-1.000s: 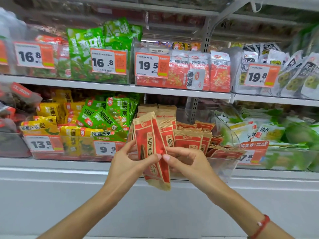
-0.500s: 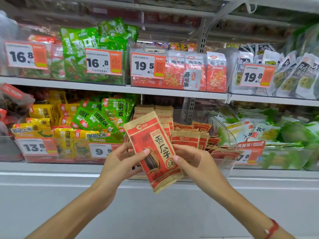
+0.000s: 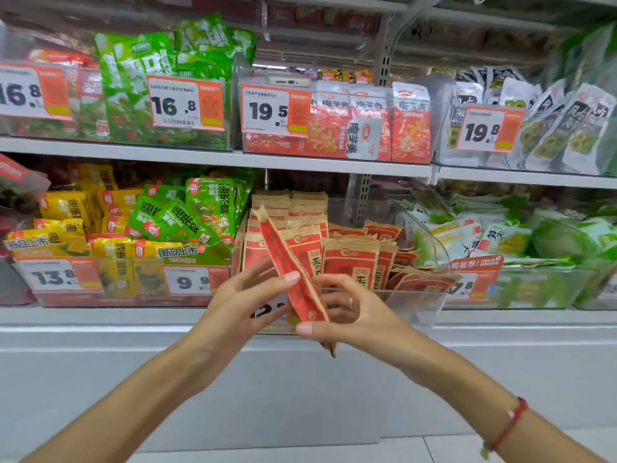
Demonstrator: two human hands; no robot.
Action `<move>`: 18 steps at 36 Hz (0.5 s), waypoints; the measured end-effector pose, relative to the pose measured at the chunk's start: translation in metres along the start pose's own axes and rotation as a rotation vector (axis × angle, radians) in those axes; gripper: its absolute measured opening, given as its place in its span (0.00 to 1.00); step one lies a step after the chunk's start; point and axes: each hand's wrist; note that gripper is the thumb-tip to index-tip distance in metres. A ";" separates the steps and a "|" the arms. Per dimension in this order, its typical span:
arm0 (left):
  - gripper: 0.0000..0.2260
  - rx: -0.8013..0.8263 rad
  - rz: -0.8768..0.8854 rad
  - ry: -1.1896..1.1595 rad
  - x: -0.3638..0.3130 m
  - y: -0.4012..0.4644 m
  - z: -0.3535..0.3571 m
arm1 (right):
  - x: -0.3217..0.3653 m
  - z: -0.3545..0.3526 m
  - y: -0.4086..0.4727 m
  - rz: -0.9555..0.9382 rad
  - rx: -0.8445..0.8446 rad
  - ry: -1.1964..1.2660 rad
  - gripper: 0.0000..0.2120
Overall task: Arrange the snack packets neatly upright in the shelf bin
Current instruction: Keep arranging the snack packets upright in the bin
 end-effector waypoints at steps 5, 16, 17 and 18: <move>0.32 0.035 -0.038 -0.026 -0.001 0.002 -0.009 | 0.002 -0.007 -0.007 -0.041 0.145 -0.087 0.31; 0.27 0.026 -0.059 0.162 0.007 -0.009 0.011 | 0.009 -0.013 -0.010 -0.153 -0.199 0.174 0.09; 0.29 -0.005 -0.053 0.159 0.008 -0.009 0.011 | 0.009 -0.010 -0.009 -0.139 -0.188 0.202 0.10; 0.32 -0.058 -0.043 0.144 0.008 -0.008 0.011 | 0.010 -0.007 -0.010 -0.123 -0.172 0.224 0.11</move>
Point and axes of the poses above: each hand's wrist, its own y-axis towards the middle knuckle, its own z-axis out of the palm, x = y × z, and after that the axes turned 9 degrees about -y, right-handed
